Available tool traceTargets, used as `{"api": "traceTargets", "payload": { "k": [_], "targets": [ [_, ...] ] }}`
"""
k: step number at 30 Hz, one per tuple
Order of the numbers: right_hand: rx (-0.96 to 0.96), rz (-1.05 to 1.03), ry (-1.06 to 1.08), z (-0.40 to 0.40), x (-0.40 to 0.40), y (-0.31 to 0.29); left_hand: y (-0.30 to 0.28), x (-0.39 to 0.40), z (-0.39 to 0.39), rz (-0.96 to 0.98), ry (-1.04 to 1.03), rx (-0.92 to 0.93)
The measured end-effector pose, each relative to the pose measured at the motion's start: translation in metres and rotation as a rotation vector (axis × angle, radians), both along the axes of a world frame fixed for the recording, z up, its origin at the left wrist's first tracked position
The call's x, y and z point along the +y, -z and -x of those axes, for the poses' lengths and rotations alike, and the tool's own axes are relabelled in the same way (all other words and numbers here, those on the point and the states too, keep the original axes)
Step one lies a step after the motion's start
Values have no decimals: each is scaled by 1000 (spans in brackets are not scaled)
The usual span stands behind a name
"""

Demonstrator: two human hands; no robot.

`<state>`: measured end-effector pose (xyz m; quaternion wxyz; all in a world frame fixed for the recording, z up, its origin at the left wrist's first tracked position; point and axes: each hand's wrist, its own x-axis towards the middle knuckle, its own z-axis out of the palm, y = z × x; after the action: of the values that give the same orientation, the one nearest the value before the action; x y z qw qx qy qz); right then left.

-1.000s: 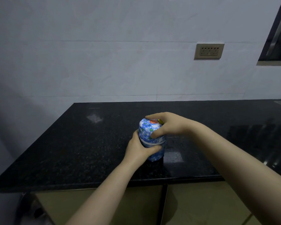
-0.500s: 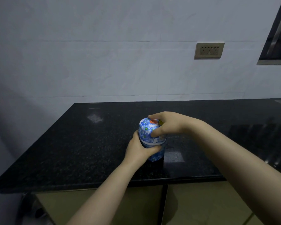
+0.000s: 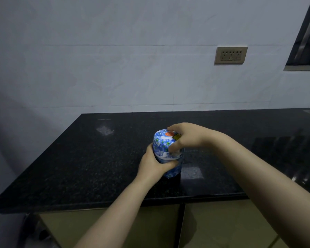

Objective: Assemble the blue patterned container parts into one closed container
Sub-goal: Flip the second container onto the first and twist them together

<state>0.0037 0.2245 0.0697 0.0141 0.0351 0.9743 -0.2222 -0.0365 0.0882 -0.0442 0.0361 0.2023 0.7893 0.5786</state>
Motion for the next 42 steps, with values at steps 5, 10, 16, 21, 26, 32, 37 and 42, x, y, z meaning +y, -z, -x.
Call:
{"api": "traceTargets", "payload": {
  "k": [5, 10, 16, 21, 26, 32, 37, 42],
  "targets": [
    [62, -97, 60, 1, -4, 0, -1, 0, 0, 17, -15, 7],
    [79, -152, 45, 2, -5, 4, 0, -1, 0, 5, 2, -13],
    [-8, -47, 9, 4, 1, 5, -2, -1, -1, 11, 8, -16],
    [3, -94, 3, 3, -5, 2, -2, -1, -1, 11, 3, -7],
    [32, -189, 28, 1, -11, -1, -2, -1, -1, 18, -3, -5],
    [71, -294, 73, 1, -15, -3, -2, -1, 0, 19, 15, -32],
    [32, -257, 35, -1, -11, -3, -2, -1, -1, 14, 16, -28],
    [-14, -186, 16, -4, -9, -7, -1, -1, 0, 3, 27, -42]
  ]
}}
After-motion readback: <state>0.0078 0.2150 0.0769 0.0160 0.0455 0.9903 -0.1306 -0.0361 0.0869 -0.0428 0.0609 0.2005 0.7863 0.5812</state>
